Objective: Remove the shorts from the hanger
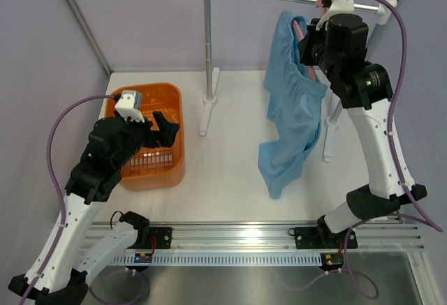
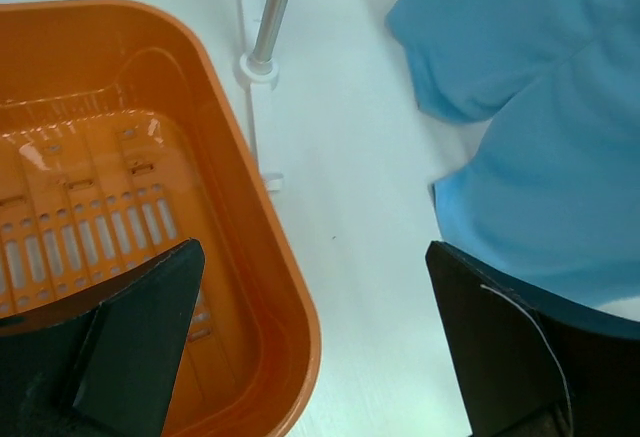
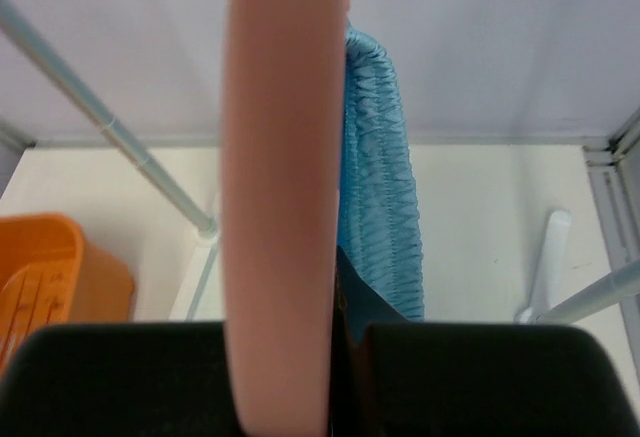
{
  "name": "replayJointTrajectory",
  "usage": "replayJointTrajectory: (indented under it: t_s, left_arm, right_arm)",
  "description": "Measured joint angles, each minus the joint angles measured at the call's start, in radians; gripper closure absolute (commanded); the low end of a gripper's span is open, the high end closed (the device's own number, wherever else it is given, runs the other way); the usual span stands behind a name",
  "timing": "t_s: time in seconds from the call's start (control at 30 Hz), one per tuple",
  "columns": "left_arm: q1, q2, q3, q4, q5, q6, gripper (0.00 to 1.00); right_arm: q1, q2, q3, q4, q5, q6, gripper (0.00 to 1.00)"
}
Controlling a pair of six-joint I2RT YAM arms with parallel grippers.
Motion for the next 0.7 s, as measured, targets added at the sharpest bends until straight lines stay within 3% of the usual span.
replayJointTrajectory:
  t_s: [0.37, 0.7]
  left_arm:
    - [-0.046, 0.218, 0.127, 0.062, 0.072, -0.098, 0.01]
    - [-0.117, 0.348, 0.217, 0.171, 0.097, -0.185, 0.01]
  right_arm:
    - [0.315, -0.176, -0.328, -0.050, -0.029, 0.041, 1.00]
    - [0.604, -0.168, -0.390, -0.064, 0.143, 0.058, 1.00]
